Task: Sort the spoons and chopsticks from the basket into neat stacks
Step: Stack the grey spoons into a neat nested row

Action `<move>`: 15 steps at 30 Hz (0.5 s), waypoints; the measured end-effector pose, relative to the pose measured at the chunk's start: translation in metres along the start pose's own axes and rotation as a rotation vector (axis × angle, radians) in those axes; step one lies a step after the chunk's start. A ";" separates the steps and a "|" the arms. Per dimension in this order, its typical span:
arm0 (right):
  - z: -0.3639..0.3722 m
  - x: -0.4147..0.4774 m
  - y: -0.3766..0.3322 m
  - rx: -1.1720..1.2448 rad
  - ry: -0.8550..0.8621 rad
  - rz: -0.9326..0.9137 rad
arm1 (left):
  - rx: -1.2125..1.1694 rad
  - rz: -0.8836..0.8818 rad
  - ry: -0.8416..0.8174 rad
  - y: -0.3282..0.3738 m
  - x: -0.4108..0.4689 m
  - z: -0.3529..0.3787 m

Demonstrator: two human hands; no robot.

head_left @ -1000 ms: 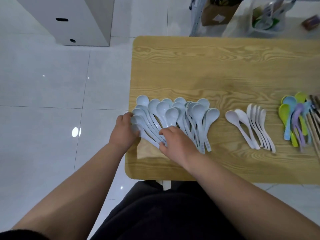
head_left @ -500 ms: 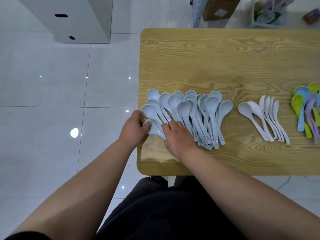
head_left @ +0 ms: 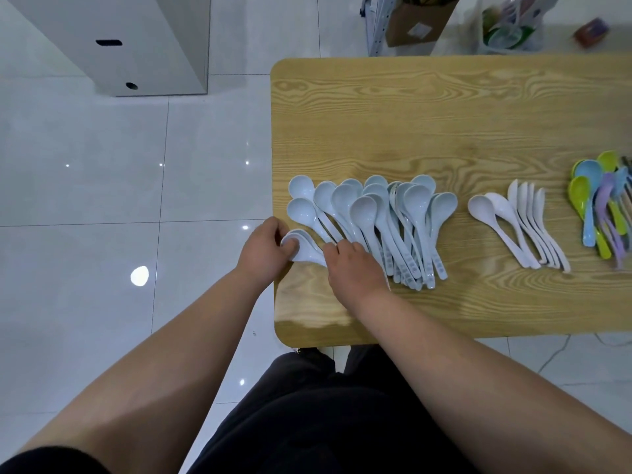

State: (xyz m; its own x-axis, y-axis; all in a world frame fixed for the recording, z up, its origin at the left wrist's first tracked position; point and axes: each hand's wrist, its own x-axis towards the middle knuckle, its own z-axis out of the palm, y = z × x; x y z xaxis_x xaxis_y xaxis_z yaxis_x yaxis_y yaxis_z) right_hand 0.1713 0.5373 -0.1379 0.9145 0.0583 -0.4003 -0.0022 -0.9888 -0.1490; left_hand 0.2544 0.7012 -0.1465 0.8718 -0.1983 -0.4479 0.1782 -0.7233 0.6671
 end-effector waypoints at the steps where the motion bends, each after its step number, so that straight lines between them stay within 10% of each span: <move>1: 0.001 -0.002 -0.001 -0.002 -0.008 0.001 | -0.004 -0.006 -0.011 0.000 -0.005 -0.001; 15: -0.078 -0.077 0.050 0.505 -0.230 0.022 | -0.341 0.143 -0.002 0.052 -0.087 -0.027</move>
State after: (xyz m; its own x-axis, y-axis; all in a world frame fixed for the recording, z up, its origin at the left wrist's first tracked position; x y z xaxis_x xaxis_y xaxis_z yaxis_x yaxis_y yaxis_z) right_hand 0.1320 0.4724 -0.0439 0.8003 0.1232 -0.5868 -0.2654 -0.8047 -0.5310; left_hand 0.2003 0.6987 -0.0568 0.8981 -0.2832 -0.3363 0.1962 -0.4264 0.8830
